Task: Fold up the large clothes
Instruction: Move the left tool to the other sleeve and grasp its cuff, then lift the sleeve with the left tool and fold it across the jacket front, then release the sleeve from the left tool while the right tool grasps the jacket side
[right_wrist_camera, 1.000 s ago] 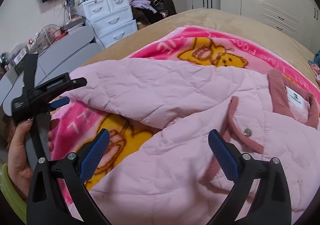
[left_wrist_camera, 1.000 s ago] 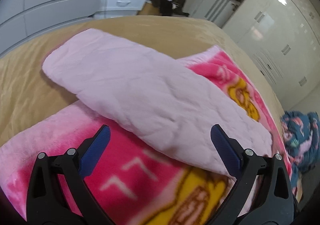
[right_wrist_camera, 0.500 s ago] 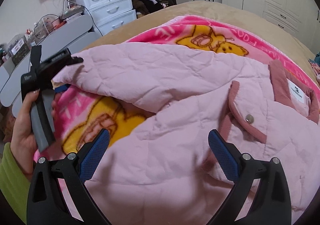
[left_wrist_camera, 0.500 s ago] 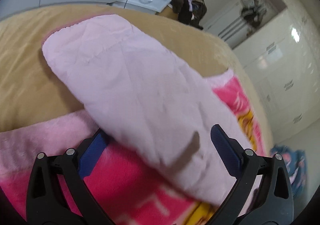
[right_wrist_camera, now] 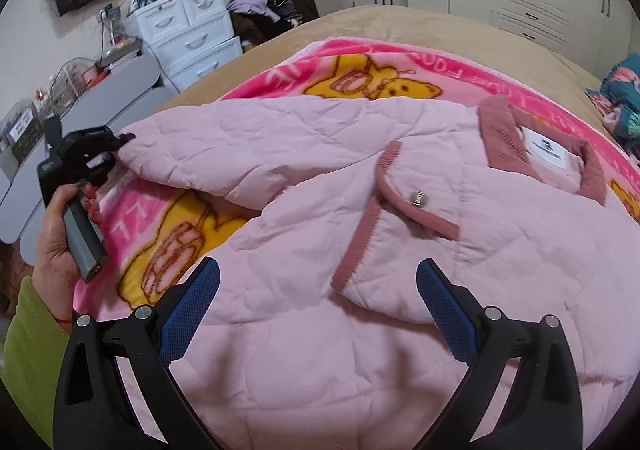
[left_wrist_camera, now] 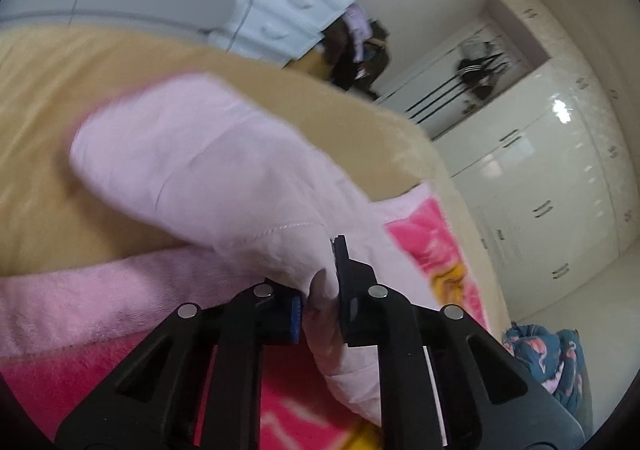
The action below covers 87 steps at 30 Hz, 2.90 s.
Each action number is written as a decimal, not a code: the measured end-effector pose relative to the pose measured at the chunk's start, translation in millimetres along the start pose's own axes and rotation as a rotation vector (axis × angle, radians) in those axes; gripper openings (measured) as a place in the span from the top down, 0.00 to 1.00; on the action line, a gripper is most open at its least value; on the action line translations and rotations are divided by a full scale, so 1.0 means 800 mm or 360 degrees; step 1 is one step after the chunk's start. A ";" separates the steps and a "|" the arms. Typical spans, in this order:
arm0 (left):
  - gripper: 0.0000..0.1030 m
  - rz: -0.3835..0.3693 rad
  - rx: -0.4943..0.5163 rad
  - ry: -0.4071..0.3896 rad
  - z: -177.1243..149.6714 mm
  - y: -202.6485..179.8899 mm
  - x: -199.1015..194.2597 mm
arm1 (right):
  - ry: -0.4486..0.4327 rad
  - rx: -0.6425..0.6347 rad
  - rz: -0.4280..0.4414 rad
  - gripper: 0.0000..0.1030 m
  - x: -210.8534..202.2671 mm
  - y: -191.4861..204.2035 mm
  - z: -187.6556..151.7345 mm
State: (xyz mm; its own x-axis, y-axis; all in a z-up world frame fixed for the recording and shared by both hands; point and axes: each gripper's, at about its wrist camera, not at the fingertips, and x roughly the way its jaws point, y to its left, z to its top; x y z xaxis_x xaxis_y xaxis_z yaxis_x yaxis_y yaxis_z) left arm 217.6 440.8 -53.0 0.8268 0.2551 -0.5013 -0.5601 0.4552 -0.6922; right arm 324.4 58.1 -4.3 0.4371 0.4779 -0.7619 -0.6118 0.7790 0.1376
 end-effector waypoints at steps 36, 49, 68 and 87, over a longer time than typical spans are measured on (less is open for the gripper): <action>0.96 -0.0794 0.0899 -0.0036 -0.140 -0.302 -0.164 | -0.0240 0.0610 -0.0169 0.05 -0.167 -0.176 -0.131; 0.96 -0.1009 0.1202 0.0259 -0.235 -0.338 -0.158 | -0.0278 0.0769 -0.0239 0.05 -0.201 -0.225 -0.172; 0.96 -0.0965 0.1602 0.0800 -0.412 -0.323 -0.086 | -0.0317 0.0977 -0.0261 0.05 -0.230 -0.272 -0.218; 0.19 -0.1038 0.1284 0.1121 -0.395 -0.276 -0.086 | -0.0197 0.0813 0.0042 0.05 -0.162 -0.250 -0.076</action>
State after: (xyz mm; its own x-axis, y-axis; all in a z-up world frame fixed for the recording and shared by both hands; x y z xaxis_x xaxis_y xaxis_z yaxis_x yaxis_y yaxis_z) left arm 267.9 52.8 -29.6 0.5914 -0.6111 -0.5261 0.3393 0.7805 -0.5252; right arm 350.3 -184.4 28.1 0.5193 0.5204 -0.6779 -0.2376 0.8499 0.4703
